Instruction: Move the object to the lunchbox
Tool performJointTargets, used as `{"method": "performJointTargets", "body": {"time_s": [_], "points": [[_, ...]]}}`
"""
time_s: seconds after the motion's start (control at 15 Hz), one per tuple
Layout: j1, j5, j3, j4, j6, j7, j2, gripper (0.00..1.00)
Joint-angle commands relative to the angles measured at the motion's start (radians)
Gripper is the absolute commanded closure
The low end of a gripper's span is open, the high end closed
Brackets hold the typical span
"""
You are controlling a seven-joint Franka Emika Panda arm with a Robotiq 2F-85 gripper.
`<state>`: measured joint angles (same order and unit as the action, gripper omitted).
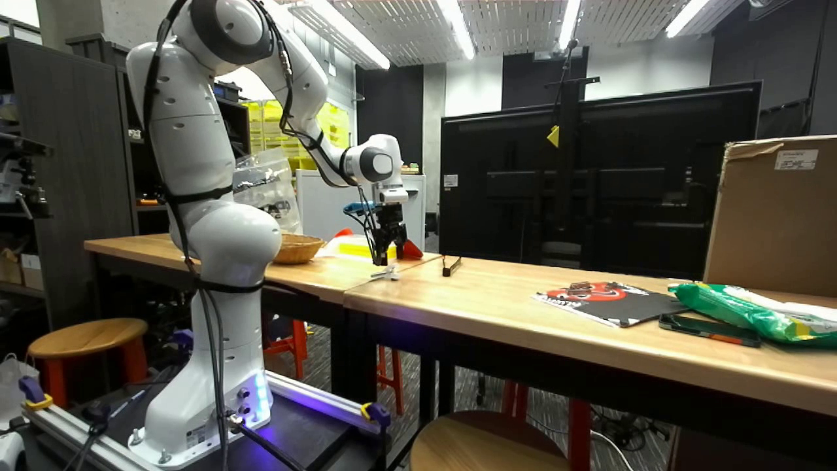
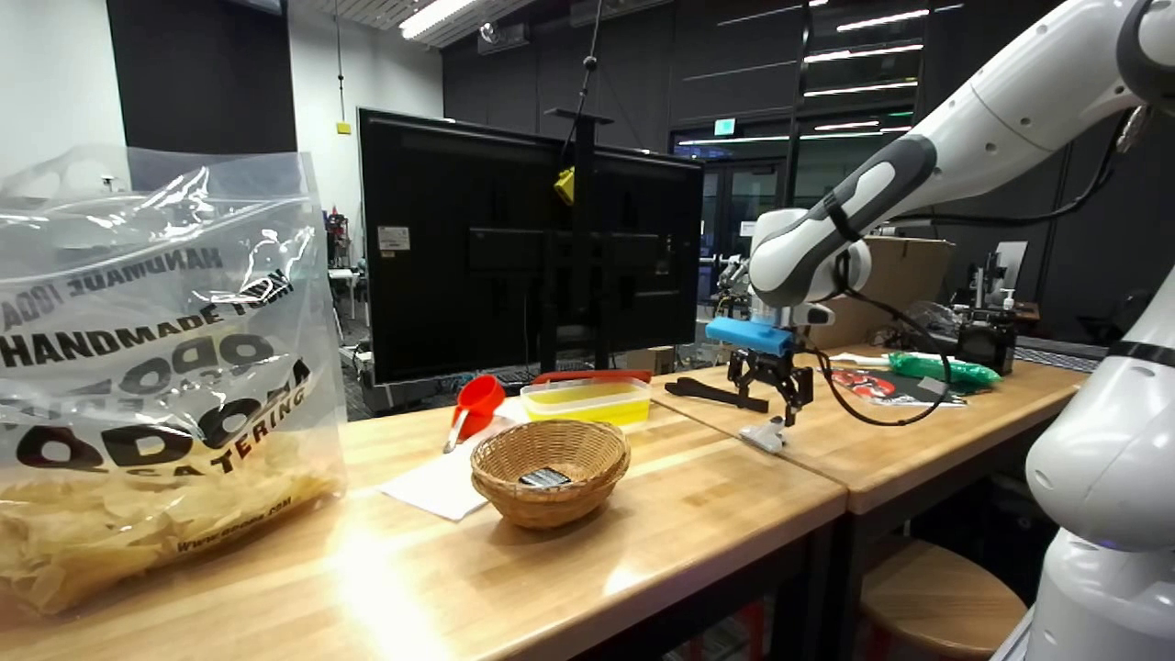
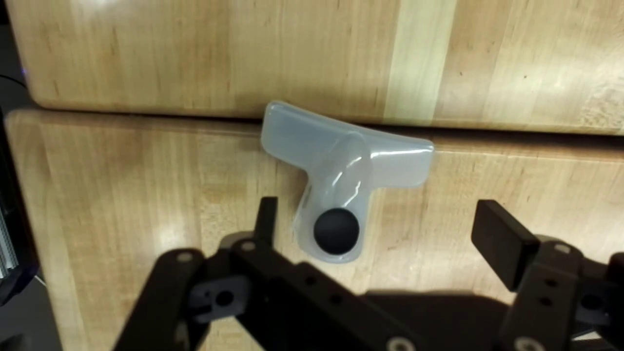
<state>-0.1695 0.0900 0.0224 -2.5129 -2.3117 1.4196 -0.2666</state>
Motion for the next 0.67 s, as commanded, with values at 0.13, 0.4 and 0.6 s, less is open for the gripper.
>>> {"method": "performJointTargets", "body": {"time_s": [0.13, 0.4, 0.6], "points": [[0.002, -0.031, 0.002, -0.022, -0.013, 0.0, -0.01, 0.0], [0.002, -0.054, 0.004, -0.046, -0.025, 0.0, -0.014, 0.0], [0.0, -0.062, 0.004, -0.062, -0.031, -0.001, -0.019, 0.0]]}}
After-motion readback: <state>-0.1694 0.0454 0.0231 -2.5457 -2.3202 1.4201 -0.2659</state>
